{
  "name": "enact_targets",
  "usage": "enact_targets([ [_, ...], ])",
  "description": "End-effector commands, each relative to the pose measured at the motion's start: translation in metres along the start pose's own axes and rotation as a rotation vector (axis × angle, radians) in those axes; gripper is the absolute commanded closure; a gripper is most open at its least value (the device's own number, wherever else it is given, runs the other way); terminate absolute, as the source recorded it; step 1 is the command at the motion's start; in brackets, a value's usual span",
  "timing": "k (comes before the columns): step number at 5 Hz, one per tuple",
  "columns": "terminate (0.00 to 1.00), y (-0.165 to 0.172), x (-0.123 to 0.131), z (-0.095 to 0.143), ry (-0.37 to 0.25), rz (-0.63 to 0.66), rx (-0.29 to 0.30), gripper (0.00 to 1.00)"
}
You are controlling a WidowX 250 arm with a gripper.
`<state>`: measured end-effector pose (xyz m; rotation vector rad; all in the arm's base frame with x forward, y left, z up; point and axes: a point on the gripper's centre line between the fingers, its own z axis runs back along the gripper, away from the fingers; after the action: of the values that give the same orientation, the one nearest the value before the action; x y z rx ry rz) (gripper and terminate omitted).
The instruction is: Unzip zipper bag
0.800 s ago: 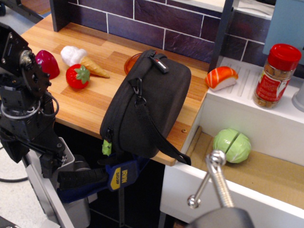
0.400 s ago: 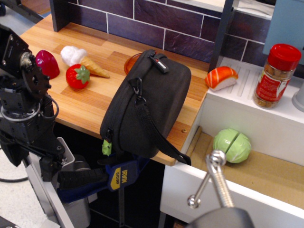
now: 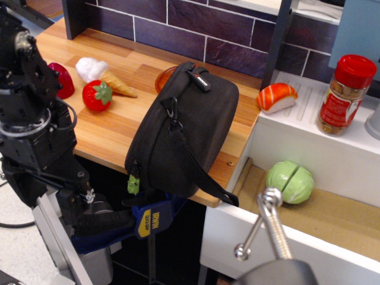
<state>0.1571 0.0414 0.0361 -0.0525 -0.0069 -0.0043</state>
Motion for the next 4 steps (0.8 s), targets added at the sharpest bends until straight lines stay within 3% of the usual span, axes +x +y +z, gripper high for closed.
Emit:
enact_targets([
  [1,0.0,-0.025,0.014,-0.003,-0.077,-0.069,-0.021,0.0],
  [2,0.0,-0.035,0.026,-0.005,-0.119,-0.06,-0.025,0.0],
  [4,0.0,-0.047,0.043,0.0,-0.145,-0.029,-0.03,0.0],
])
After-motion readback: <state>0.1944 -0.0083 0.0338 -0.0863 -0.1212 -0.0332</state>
